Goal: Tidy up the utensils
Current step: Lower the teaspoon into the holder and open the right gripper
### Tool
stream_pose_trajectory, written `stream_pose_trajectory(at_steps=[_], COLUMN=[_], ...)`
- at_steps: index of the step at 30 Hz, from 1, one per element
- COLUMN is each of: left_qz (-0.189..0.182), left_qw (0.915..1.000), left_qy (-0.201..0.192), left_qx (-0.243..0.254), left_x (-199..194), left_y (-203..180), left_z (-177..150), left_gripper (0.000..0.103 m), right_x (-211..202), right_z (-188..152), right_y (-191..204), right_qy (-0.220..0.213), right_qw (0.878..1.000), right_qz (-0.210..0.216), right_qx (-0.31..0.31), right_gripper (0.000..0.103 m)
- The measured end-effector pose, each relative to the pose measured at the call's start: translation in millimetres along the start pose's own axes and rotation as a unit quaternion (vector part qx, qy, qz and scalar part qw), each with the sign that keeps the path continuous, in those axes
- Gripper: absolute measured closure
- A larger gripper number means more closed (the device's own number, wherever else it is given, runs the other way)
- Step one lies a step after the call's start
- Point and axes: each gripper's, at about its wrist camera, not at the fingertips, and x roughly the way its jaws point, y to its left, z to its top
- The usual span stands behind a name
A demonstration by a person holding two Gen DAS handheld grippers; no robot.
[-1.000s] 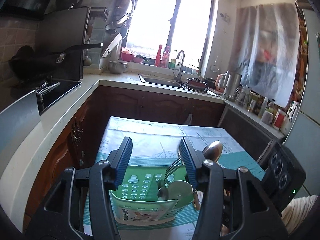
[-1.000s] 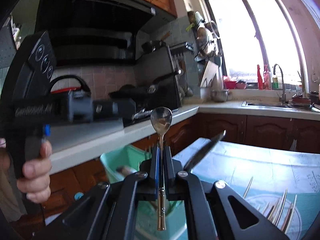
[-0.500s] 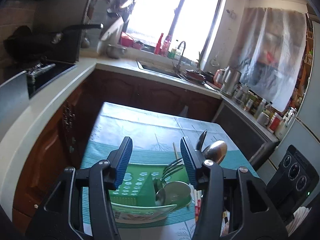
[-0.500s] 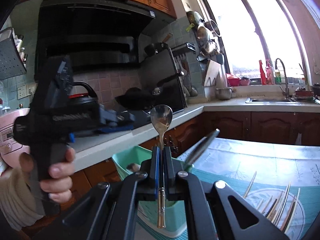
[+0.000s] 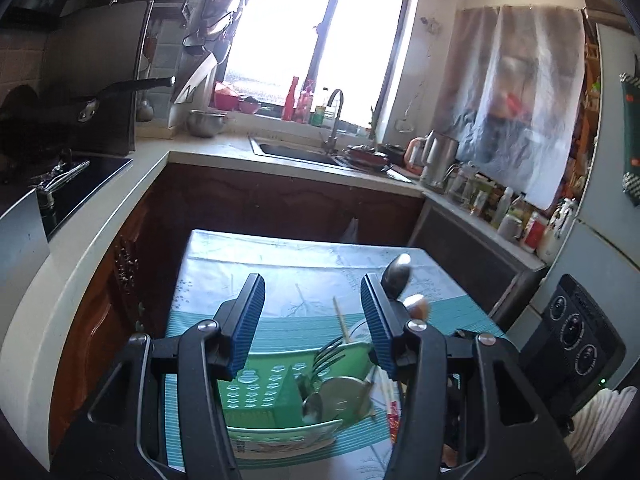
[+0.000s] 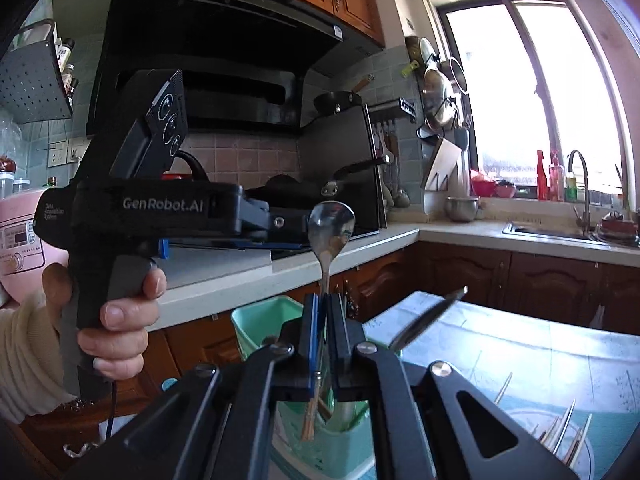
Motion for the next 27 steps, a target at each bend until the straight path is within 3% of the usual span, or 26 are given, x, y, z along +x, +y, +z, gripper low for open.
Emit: stream_pose_trajectory(at_steps=[5,10,14,22,27], left_qz=[0.006,0.009,0.013,0.045,0.066], left_qw=[0.9993,0.9997,0.9996,0.9962,0.9941], left_qy=[-0.016,0.013,0.023,0.022,0.014], left_qx=[0.033,0.019,-0.009,-0.071,-0.085], left_x=[-12.6,-5.1,-0.1,-8.5,-25.8], left_y=[-9.9,-2.5,10.3,27.4,24.2], left_z=[-1.4,-13.7,-25.3,-44.5,-56.6], left_gripper=[0.056,0.056,0.056,0.055,0.035], right_x=[0.6,8.2,12.4,27.6,36.7], right_z=[12.4,1.6,-16.5,-18.6,-12.1], right_y=[3.0,10.3,10.6,10.9,17.0], right_qy=[-0.024,-0.017,0.032,0.111,0.149], right_qw=[1.0,0.998,0.998,0.992,0.988], right_qz=[-0.004,-0.012,-0.011,-0.035,-0.046], right_qx=[-0.018,-0.055,-0.059,-0.045,-0.018], right_gripper=[0.099,0.101,0.101,0.1,0.097])
